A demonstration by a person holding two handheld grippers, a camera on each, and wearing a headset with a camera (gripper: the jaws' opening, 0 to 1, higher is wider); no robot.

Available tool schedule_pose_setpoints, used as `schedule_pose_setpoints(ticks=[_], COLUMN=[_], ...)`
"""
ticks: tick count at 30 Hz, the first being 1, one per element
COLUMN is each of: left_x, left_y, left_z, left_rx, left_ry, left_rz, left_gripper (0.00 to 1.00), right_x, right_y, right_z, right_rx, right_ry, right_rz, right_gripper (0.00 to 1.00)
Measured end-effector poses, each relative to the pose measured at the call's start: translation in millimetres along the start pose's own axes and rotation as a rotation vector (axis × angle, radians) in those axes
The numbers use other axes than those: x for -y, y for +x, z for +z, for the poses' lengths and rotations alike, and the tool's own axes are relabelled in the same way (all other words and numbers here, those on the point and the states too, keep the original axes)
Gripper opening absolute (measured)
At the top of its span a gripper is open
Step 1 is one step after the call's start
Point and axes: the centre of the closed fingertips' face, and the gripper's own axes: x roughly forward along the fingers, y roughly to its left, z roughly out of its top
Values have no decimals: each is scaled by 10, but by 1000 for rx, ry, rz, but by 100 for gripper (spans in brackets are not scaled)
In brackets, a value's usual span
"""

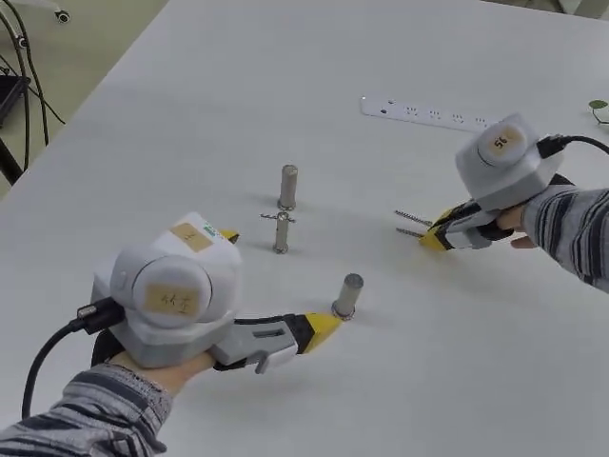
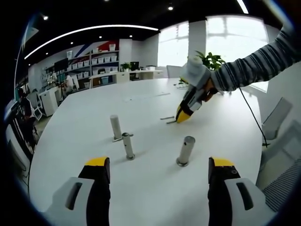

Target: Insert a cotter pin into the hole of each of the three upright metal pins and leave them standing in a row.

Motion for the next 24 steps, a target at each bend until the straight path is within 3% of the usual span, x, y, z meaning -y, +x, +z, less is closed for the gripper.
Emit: schedule_pose_setpoints(ticks=[6,12,24], left_x=[11,11,83], left_y=[5,3,-8], left_z=[1,14,-52], left_rx=[-1,9,-33], left_ry=[5,-4,13], left_rz=[-4,-10,-37], left_gripper=[84,83,79], right_x=[-7,-49,-194], right_y=[10,1,-248], right_z=[1,20,30], right_rx=[-57,-39,24], right_ry=[-163,-148,-186], right_rz=[-6,-1,-21], right_gripper=[0,0,0])
